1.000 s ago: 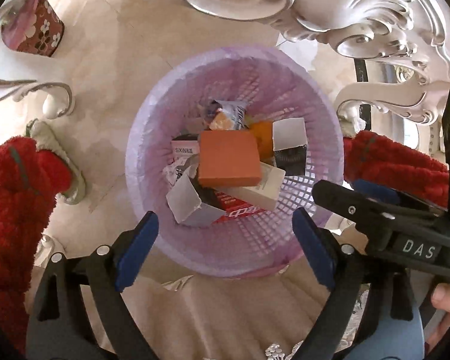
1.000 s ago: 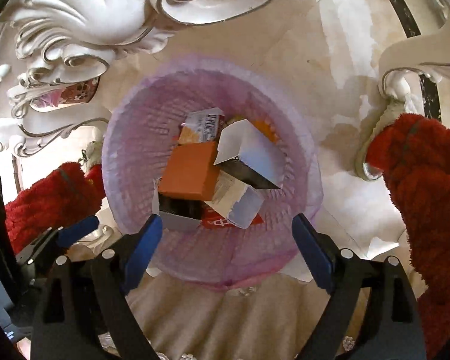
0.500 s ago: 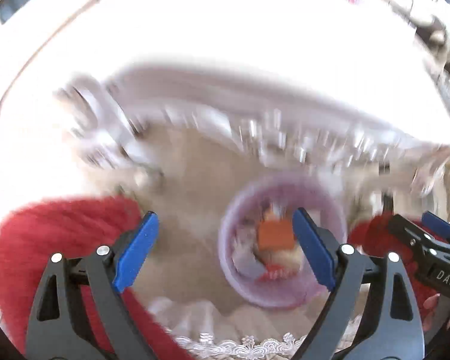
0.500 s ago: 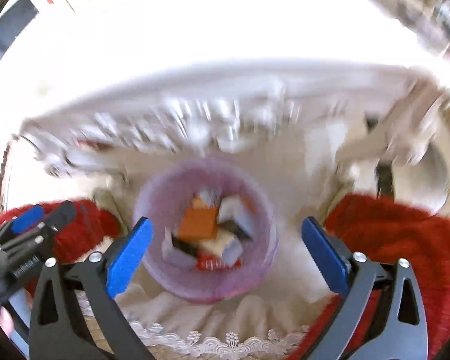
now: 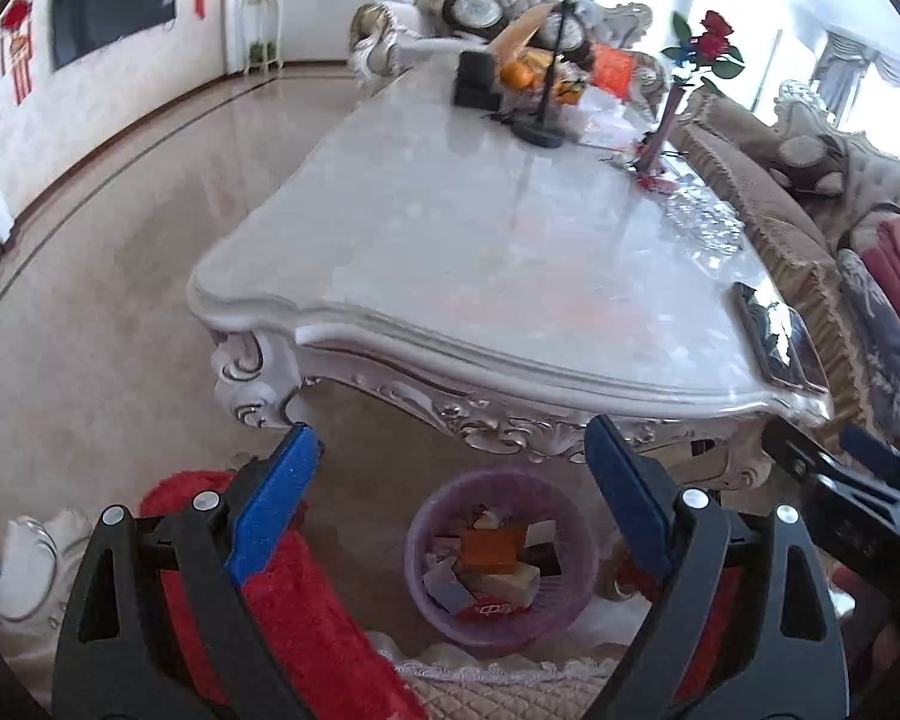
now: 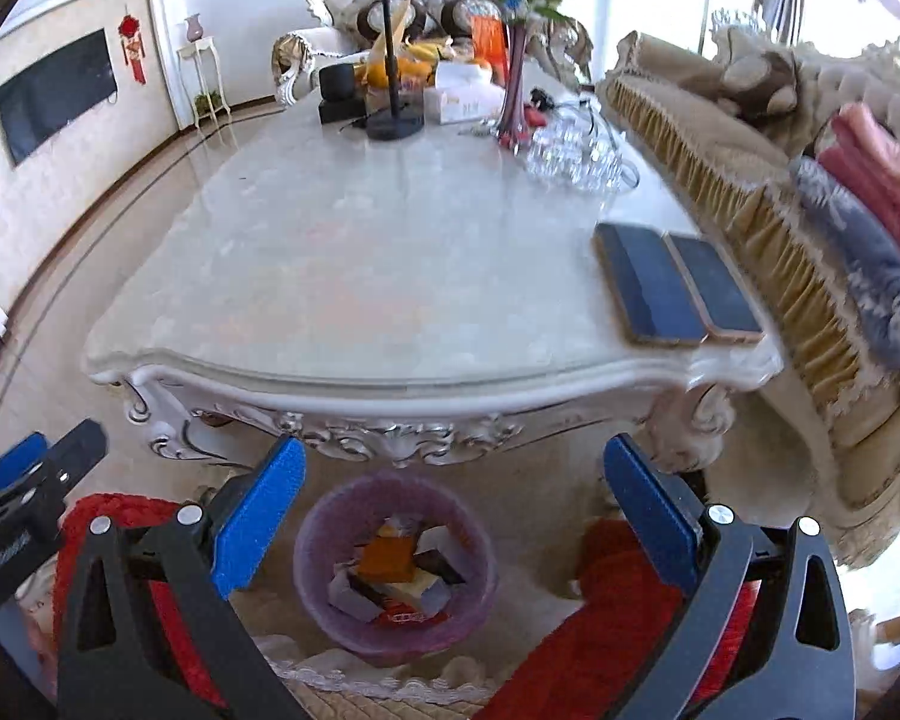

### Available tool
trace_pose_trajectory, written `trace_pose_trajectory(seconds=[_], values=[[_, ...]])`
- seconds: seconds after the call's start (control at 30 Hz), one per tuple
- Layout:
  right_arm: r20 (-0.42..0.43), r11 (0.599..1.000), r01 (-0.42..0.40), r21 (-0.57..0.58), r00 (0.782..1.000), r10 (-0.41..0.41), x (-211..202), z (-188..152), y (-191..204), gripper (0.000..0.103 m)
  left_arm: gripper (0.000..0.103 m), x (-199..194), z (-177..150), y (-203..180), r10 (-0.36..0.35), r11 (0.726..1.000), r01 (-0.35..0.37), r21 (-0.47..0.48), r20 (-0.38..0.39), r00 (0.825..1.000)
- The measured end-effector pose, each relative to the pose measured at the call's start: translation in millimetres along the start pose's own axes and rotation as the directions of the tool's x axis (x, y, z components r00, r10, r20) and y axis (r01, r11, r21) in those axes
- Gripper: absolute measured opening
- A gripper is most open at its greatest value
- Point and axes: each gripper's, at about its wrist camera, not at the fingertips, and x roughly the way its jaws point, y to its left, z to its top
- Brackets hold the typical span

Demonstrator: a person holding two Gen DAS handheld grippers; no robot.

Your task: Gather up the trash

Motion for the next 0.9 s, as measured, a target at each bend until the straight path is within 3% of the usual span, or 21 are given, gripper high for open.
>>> trace_pose_trajectory(seconds=[0.1, 0.23, 0.4, 0.53, 0.9], values=[[-0.013, 1.000, -0.002, 0.006, 1.000, 0.002, -1.0, -5.5, 2.6, 0.096, 0.088, -9.6, -0.4, -4.9, -0.021, 0.999, 0.021, 0.035, -0.004, 1.000], [-0.029, 1.000, 0.012, 0.011, 1.000, -0.011, -4.2, -13.1, 2.7, 0.096, 0.089, -17.2, -1.3, -15.6, 0.096, 0.988, -0.099, 0.121, 0.037, 0.995], [-0.024, 1.000, 0.014, 0.019, 1.000, -0.013, -12.1, -14.4, 1.3, 0.096, 0.089, -19.4, 0.1, -11.8, -0.008, 0.995, 0.006, 0.097, 0.018, 1.000], [-0.017, 1.000, 0.008, 0.012, 1.000, -0.008, -16.9, -15.2, 2.0, 0.096, 0.089, -22.1, 2.0, -14.3, 0.010, 0.994, -0.014, 0.113, 0.035, 0.999], [0.007, 1.000, 0.003, -0.002, 1.000, -0.003, -25.6, -13.0, 7.0, 0.096, 0.089, -31.8, 3.1, -21.4, -0.021, 0.993, 0.016, 0.121, 0.040, 0.999]])
